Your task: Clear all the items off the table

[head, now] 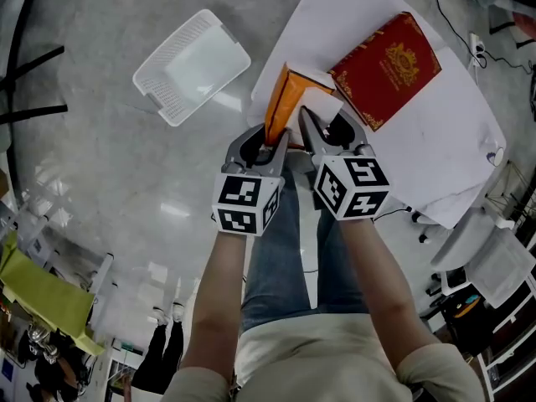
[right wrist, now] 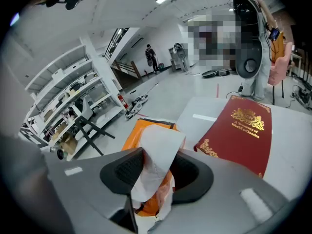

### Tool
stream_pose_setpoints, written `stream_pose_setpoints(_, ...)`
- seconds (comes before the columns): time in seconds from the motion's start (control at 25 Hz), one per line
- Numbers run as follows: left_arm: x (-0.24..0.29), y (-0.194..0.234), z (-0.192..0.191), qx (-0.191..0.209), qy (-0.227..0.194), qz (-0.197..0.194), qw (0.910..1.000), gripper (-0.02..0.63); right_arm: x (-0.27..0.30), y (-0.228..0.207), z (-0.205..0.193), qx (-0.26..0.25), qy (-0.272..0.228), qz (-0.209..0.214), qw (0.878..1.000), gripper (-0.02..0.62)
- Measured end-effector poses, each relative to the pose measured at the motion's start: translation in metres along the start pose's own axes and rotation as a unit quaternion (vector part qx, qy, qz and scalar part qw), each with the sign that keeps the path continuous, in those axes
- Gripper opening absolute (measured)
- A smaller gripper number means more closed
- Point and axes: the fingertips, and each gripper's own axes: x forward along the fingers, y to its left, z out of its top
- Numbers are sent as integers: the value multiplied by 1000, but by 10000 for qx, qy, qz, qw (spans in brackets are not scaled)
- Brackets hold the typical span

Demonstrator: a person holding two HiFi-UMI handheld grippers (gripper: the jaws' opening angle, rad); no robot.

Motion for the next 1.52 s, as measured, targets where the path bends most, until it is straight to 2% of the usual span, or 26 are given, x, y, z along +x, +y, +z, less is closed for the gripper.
stream_pose_setpoints(0.68,-18,123,11,-681,-262,668,9951,126,105,89,7,-703,565,645,9938,158)
stream_pose_setpoints(1.12,-18,194,-5,-1087,-384,1085,9874,126,169,134,-10,-1084,950,984,9847,158)
stream_pose_setpoints(1.52,-19,234,-24,-1290,-353,1394,9812,129,203,159,-30,-1292,1259,1158,9768,156)
